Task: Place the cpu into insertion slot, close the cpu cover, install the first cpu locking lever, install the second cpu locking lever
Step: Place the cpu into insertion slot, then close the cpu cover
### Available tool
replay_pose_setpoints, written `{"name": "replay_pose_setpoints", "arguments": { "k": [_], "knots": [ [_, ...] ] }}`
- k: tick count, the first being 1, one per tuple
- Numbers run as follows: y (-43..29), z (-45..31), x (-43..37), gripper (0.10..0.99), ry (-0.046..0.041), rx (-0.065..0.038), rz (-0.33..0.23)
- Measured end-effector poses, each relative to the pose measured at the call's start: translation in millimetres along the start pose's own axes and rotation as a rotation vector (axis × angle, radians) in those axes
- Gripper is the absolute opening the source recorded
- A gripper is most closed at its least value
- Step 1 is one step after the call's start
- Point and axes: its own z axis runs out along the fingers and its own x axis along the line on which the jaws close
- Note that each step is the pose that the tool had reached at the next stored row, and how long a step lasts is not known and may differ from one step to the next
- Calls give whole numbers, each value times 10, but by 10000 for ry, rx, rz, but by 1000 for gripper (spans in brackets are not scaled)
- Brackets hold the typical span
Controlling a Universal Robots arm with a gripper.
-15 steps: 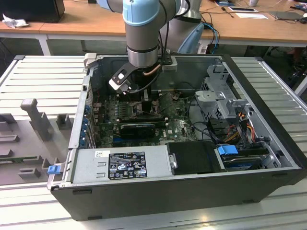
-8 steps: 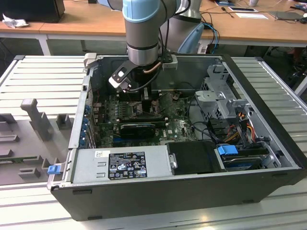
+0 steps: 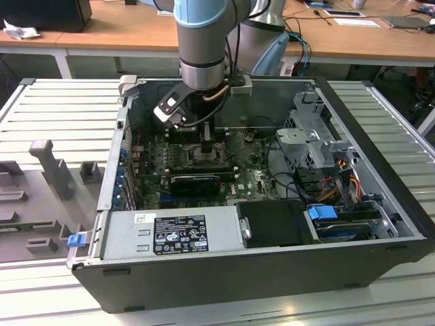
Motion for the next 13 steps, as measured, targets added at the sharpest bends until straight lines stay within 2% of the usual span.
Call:
{"name": "replay_pose_setpoints", "arguments": {
  "k": [10, 11, 13],
  "knots": [
    [10, -68, 1, 106, 2, 9, -3],
    [22, -69, 1, 106, 0, 39, -1],
    [84, -67, 1, 106, -2, 233, 3]
  ]
}}
